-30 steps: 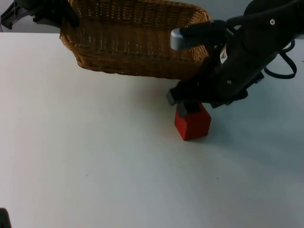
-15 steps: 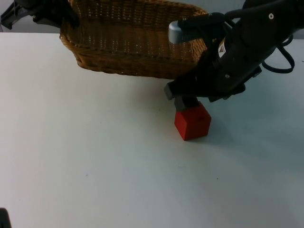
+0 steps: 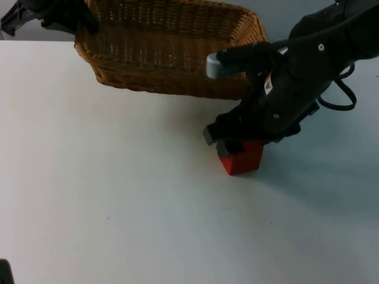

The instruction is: Pick up the basket with the left hand and place the cube into the basket with the right hand.

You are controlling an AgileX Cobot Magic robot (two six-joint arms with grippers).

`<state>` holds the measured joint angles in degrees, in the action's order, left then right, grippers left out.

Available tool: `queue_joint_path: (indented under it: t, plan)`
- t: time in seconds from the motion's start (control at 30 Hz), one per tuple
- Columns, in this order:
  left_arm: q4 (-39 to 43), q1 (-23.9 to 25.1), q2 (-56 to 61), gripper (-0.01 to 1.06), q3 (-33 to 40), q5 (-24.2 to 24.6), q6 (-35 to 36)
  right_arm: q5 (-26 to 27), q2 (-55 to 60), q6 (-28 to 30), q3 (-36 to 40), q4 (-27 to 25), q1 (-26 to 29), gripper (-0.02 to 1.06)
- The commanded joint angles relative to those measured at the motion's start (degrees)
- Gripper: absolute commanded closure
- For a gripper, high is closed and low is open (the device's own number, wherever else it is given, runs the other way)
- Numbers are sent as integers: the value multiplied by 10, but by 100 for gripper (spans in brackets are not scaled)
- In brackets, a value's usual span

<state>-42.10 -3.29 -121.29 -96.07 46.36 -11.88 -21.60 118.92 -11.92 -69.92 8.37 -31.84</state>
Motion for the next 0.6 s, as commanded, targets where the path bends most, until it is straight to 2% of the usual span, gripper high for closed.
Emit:
queue_joint_path:
  t: [0.0,0.57]
  plan:
    - [-22,-3,10,105,-6,-8,3,13,-3,-1,-3,4,-2,36]
    - [-22,-3,10,105,-6,-8,3,37,-3,-1,-3,7,-2,37]
